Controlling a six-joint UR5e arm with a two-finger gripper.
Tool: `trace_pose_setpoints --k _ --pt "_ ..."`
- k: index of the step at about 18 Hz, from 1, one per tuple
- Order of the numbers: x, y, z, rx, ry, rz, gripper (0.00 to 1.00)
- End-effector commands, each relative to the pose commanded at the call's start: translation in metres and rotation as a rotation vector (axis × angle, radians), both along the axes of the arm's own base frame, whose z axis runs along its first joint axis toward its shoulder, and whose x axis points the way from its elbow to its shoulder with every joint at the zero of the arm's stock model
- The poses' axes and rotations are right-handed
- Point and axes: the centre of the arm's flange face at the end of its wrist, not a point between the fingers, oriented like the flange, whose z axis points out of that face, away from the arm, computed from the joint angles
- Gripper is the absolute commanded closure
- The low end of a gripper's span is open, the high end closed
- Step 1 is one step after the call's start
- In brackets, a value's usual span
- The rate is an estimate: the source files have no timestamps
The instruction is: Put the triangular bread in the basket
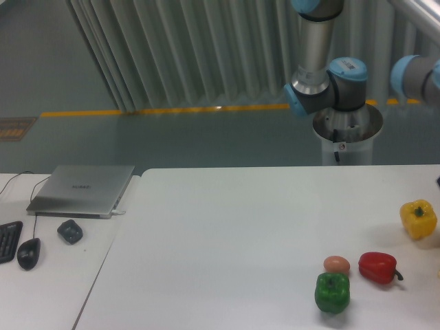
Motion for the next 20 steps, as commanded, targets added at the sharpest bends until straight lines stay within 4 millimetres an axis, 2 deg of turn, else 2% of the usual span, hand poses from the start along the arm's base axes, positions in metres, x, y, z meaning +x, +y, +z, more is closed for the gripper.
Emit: trace_pose_setpoints --k 2,4,6,10,11,13,14,15,20 --pt "-0.015 -0.016 -0.008 -0.060 -0.004 -0.135 0.84" --pt "-0.031 -0.032 -0.010 -0.080 0.013 -0.190 0.84" --pt "-0.041 -0.037 -0.018 -0.087 0.021 -0.205 0.83" --pt "-0.047 -0.038 -0.024 -0.085 0.029 -0.208 0.78" --pt "-0.048 -0.037 -0.023 -0.085 0.031 -0.208 0.72" --pt "-0.053 -0.035 -0.029 -0.081 0.035 -0.199 0.52" --pt "-0.054 -0.034 -0.029 -0.078 0.045 -0.198 0.14" --pt "-0.055 -0.034 -0.029 -0.076 0.050 -0.195 0.00" --pt "-0.056 -0.033 -0.027 -0.074 0.055 -0.194 0.00"
